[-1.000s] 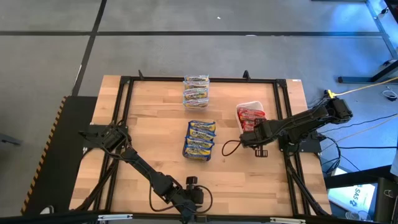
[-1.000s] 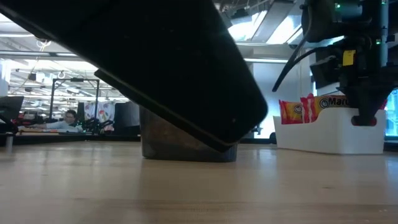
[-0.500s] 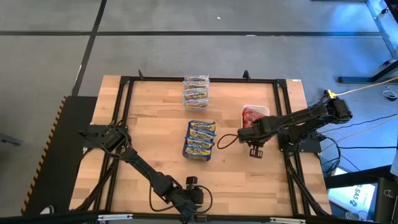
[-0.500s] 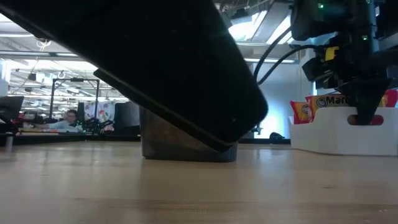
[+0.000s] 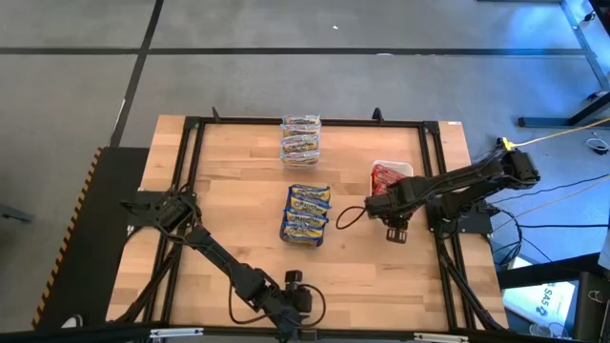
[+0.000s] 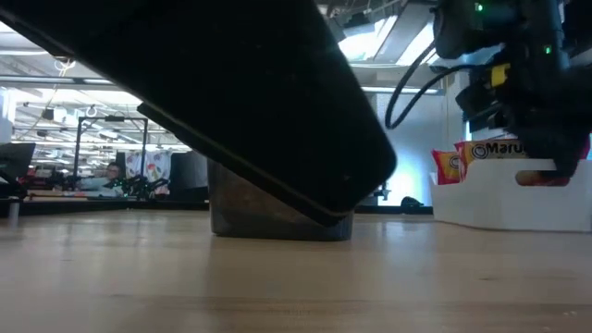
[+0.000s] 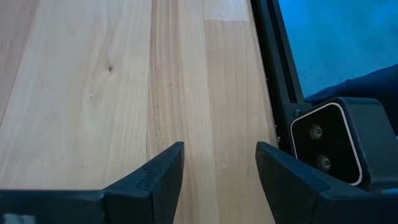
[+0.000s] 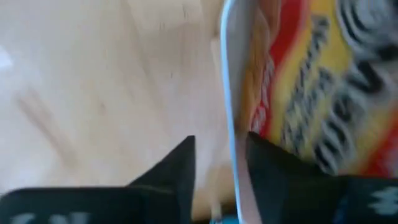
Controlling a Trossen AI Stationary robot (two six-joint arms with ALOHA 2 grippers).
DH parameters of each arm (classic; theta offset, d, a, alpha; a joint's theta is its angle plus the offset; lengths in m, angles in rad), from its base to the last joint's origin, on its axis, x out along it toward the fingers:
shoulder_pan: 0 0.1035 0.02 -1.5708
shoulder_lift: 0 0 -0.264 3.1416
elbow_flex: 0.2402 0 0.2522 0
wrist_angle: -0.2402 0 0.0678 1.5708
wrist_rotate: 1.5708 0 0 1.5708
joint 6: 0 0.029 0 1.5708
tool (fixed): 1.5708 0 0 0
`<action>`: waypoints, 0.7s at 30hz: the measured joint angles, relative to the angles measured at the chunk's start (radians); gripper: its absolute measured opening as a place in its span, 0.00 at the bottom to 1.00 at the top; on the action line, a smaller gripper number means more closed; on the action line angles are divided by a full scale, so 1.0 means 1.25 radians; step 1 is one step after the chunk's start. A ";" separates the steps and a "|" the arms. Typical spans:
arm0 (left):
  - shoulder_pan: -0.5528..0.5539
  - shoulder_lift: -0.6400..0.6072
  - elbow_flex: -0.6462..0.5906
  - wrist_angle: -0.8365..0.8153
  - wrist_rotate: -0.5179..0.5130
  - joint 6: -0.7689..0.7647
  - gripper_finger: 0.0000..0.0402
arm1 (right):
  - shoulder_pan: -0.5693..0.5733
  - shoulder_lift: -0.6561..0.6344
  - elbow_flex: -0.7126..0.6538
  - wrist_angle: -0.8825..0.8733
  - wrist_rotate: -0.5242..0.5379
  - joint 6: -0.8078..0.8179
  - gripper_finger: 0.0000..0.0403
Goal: Sort Maruchan noodles
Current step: Adjust the white bin, then return to Home Position
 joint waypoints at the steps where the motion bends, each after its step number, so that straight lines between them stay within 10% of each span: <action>1: 0.002 0.000 0.000 0.000 0.000 0.003 0.48 | 0.000 0.000 0.015 -0.031 -0.008 0.000 0.30; 10: 0.031 -0.114 0.000 -0.064 -0.013 0.067 0.48 | 0.038 -0.039 0.245 -0.251 -0.026 0.039 0.45; 21: 0.153 -0.463 -0.260 0.047 0.000 0.219 0.48 | 0.191 -0.293 0.142 0.096 0.210 0.047 0.38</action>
